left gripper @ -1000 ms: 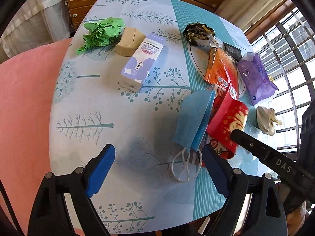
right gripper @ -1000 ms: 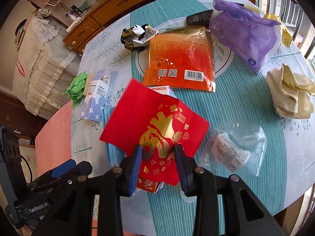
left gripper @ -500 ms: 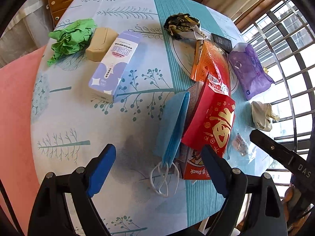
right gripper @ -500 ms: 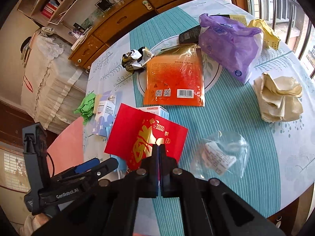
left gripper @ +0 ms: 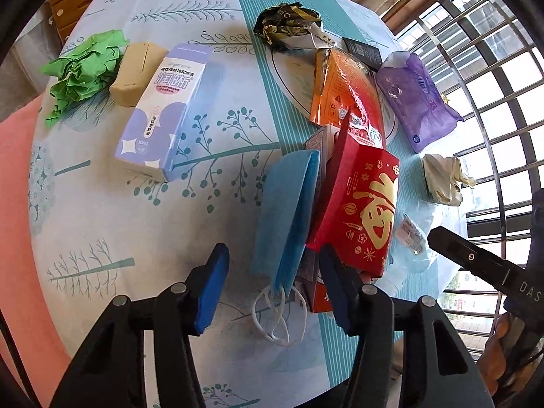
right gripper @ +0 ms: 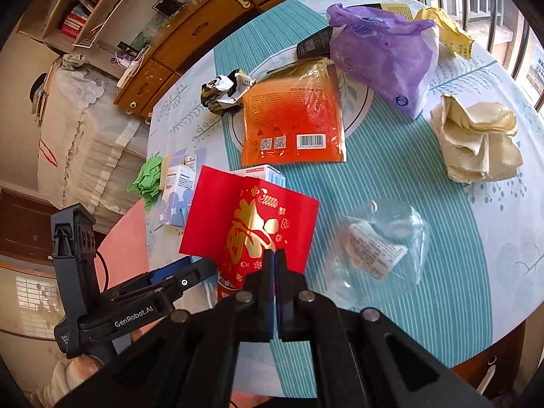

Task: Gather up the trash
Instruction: 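Reach the left tool to the blue mask while the right tool reaches the red envelope, then close the left tool on the blue mask while the right tool grasps the red envelope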

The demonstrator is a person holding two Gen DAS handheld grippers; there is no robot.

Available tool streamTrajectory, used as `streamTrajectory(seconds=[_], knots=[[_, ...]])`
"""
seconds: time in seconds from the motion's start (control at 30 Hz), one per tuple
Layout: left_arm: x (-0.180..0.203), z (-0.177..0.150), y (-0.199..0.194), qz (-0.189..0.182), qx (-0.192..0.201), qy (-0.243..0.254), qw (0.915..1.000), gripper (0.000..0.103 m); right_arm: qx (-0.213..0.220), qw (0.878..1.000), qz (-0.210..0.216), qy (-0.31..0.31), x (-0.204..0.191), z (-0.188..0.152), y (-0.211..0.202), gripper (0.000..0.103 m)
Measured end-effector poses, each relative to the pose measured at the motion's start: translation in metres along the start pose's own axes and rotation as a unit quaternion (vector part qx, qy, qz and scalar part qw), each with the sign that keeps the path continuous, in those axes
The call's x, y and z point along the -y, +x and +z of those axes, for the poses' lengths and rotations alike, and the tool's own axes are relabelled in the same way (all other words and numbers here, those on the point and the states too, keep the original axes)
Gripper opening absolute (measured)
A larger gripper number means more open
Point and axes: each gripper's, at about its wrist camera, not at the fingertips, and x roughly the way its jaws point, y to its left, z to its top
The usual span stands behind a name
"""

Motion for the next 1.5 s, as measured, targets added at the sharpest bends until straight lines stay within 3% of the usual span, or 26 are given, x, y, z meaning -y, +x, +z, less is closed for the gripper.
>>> streamTrajectory(seconds=[0.13, 0.17, 0.23, 0.27, 0.3, 0.4, 0.5, 0.67, 0.77, 0.83, 0.87, 0.93, 0.97, 1.13, 1.23, 1.27, 1.33, 1.37, 1.4, 1.5], knots=[[-0.007, -0.005, 0.005, 0.008, -0.009, 0.0, 0.9999, 0.049, -0.016, 1.0, 0.005, -0.007, -0.008, 0.001, 0.01, 0.002], [-0.01, -0.006, 0.006, 0.009, -0.011, -0.002, 0.9999, 0.048, -0.019, 1.0, 0.003, -0.011, -0.011, 0.001, 0.012, 0.006], [-0.014, -0.006, 0.01, 0.008, -0.016, -0.009, 0.9998, 0.045, -0.021, 1.0, -0.003, -0.017, -0.015, 0.002, 0.016, 0.027], [-0.017, -0.006, 0.01, 0.005, -0.017, -0.013, 0.9998, 0.045, -0.021, 1.0, -0.005, -0.019, -0.016, 0.003, 0.017, 0.048], [-0.018, -0.005, 0.012, 0.002, -0.018, -0.016, 0.9997, 0.045, -0.021, 1.0, -0.007, -0.023, -0.017, 0.004, 0.019, 0.061], [-0.017, 0.001, 0.017, -0.004, -0.02, -0.018, 0.9996, 0.04, -0.022, 0.999, -0.017, -0.032, -0.02, 0.008, 0.026, 0.063], [-0.013, 0.007, 0.025, -0.009, -0.028, -0.014, 0.9995, 0.015, -0.026, 0.999, -0.025, -0.032, -0.021, 0.013, 0.036, 0.064], [-0.005, 0.01, 0.027, 0.004, -0.016, 0.0, 0.9999, 0.006, -0.034, 0.998, -0.039, -0.027, -0.022, 0.017, 0.053, 0.064], [-0.005, 0.009, 0.023, 0.004, -0.009, -0.005, 0.9999, 0.004, -0.031, 0.999, -0.037, -0.014, -0.021, 0.017, 0.055, 0.063], [-0.006, 0.007, 0.02, 0.004, -0.006, -0.01, 0.9999, 0.003, -0.027, 0.999, -0.023, -0.007, -0.018, 0.017, 0.054, 0.036], [-0.008, 0.006, 0.017, 0.003, -0.004, -0.013, 0.9999, 0.003, -0.032, 0.999, -0.015, -0.006, -0.017, 0.018, 0.055, 0.017], [-0.009, 0.004, 0.013, 0.002, 0.001, -0.018, 0.9998, 0.003, -0.026, 1.0, -0.012, -0.009, -0.016, 0.018, 0.052, 0.01], [-0.01, 0.003, 0.01, 0.001, 0.002, -0.02, 0.9998, 0.003, -0.019, 1.0, -0.009, -0.014, -0.017, 0.018, 0.049, 0.0], [-0.008, -0.002, 0.001, 0.009, 0.014, -0.023, 0.9996, 0.003, -0.012, 1.0, 0.003, -0.013, -0.016, 0.019, 0.036, 0.0], [-0.01, -0.006, -0.005, 0.01, 0.019, -0.028, 0.9994, 0.003, -0.02, 1.0, -0.011, 0.017, -0.004, 0.023, 0.029, 0.001], [-0.011, -0.007, -0.007, 0.009, 0.02, -0.03, 0.9993, 0.003, -0.027, 0.999, -0.008, 0.034, 0.003, 0.024, 0.029, 0.004], [-0.012, -0.008, -0.007, 0.01, 0.021, -0.031, 0.9993, 0.003, -0.028, 0.998, 0.005, 0.057, 0.015, 0.025, 0.029, 0.034], [-0.013, -0.009, -0.006, 0.011, 0.02, -0.031, 0.9993, 0.003, -0.025, 0.998, 0.013, 0.064, 0.018, 0.025, 0.029, 0.071], [-0.013, -0.01, -0.005, 0.012, 0.018, -0.031, 0.9993, 0.003, -0.017, 0.997, 0.028, 0.067, 0.02, 0.025, 0.03, 0.084], [-0.013, -0.012, 0.0, 0.015, 0.01, -0.029, 0.9994, 0.003, -0.018, 0.996, 0.04, 0.079, 0.022, 0.023, 0.038, 0.085]])
